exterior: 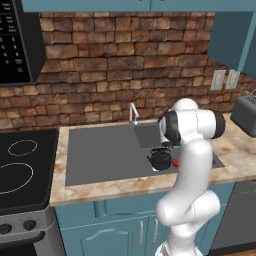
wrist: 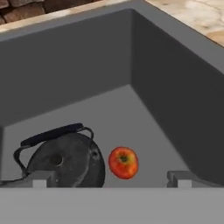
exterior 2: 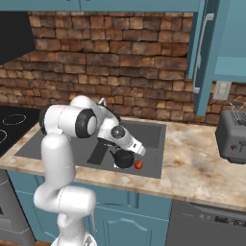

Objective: Open the cabinet, pick the kettle from the cabinet, and place it in the sink.

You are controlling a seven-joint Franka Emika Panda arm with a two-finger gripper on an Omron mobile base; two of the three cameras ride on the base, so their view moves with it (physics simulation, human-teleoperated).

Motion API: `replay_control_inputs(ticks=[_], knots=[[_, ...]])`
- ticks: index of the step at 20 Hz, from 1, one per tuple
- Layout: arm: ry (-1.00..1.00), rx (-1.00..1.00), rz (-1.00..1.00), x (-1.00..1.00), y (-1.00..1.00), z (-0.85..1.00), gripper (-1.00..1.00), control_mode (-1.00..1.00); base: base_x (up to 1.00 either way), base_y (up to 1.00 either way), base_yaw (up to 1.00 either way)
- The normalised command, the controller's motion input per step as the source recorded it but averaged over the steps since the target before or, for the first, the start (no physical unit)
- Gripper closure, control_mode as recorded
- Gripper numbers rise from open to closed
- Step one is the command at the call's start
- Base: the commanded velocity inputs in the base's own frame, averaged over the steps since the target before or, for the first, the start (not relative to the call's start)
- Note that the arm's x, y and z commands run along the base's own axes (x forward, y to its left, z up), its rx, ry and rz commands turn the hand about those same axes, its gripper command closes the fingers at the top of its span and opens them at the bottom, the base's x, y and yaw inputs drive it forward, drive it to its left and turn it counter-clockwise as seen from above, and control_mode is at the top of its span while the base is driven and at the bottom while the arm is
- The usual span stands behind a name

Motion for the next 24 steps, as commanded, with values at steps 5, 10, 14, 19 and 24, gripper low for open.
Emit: replay_control_inputs(ticks=[5, 10, 14, 19, 24], knots=[[0.16, 0.07, 0.00, -0.08, -0.01, 0.50, -1.00, -1.00, 0.00, 0.00, 0.00], [0.11, 0.07, 0.00, 0.00, 0.00, 0.55, -1.00, -1.00, 0.00, 0.00, 0.00], [0.04, 0.05, 0.00, 0.02, 0.01, 0.50, -1.00, -1.00, 0.00, 0.00, 0.00], [0.00, 0.02, 0.00, 0.07, 0.00, 0.51, -1.00, -1.00, 0.00, 0.00, 0.00], [0.03, 0.00, 0.00, 0.07, 0.02, 0.50, -1.00, -1.00, 0.00, 0.00, 0.00]])
